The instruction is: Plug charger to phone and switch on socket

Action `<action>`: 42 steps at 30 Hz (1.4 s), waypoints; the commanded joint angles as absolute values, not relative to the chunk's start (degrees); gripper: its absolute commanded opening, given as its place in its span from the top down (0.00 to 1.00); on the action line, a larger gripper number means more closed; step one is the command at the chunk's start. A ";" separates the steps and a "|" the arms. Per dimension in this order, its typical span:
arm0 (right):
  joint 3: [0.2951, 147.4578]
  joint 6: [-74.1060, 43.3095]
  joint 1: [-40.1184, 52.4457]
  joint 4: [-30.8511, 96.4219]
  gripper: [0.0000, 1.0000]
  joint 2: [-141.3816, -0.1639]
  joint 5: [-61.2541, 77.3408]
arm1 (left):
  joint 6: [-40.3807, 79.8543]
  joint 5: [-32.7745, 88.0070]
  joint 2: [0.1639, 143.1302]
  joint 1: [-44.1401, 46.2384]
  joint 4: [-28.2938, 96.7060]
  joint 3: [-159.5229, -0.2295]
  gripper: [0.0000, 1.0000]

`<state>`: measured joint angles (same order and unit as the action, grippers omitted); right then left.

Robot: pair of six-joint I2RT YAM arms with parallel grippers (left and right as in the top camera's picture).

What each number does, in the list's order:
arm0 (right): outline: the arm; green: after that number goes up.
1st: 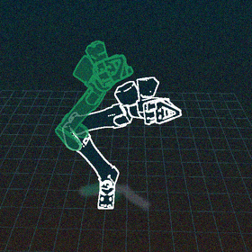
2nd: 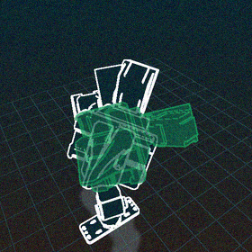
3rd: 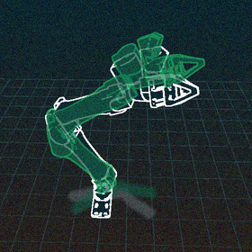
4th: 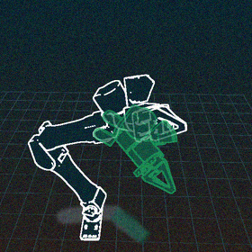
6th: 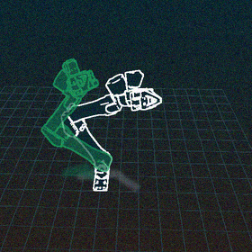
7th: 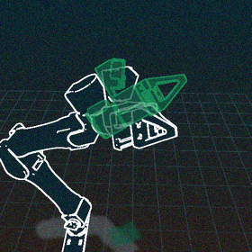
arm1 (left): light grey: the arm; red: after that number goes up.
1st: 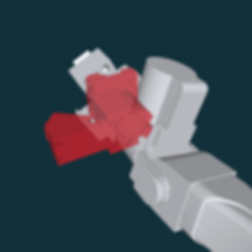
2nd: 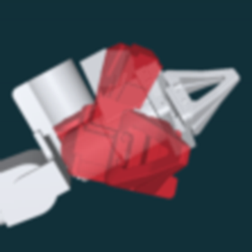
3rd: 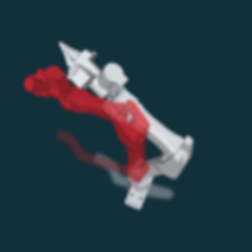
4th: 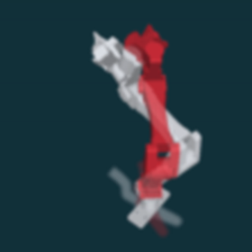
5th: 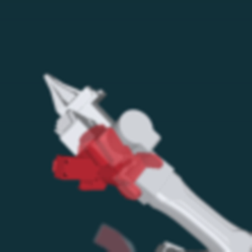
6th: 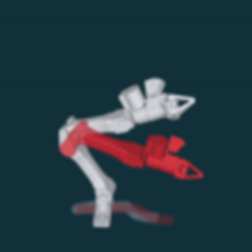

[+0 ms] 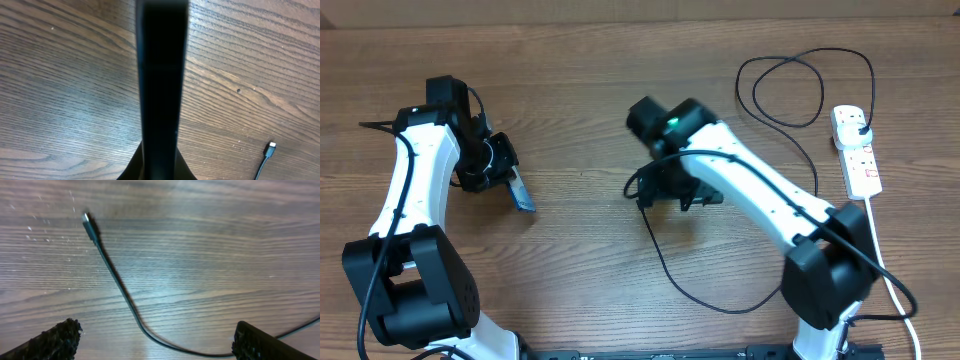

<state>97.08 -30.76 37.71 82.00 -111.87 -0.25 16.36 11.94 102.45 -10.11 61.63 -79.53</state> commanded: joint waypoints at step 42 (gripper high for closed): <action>83.00 -19.22 43.22 50.41 0.57 -119.61 -0.91 | 16.71 19.57 101.89 -9.96 60.42 -79.44 0.96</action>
<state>82.00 -18.96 41.15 51.00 -118.52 3.86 16.36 18.06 102.45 -10.11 60.55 -79.42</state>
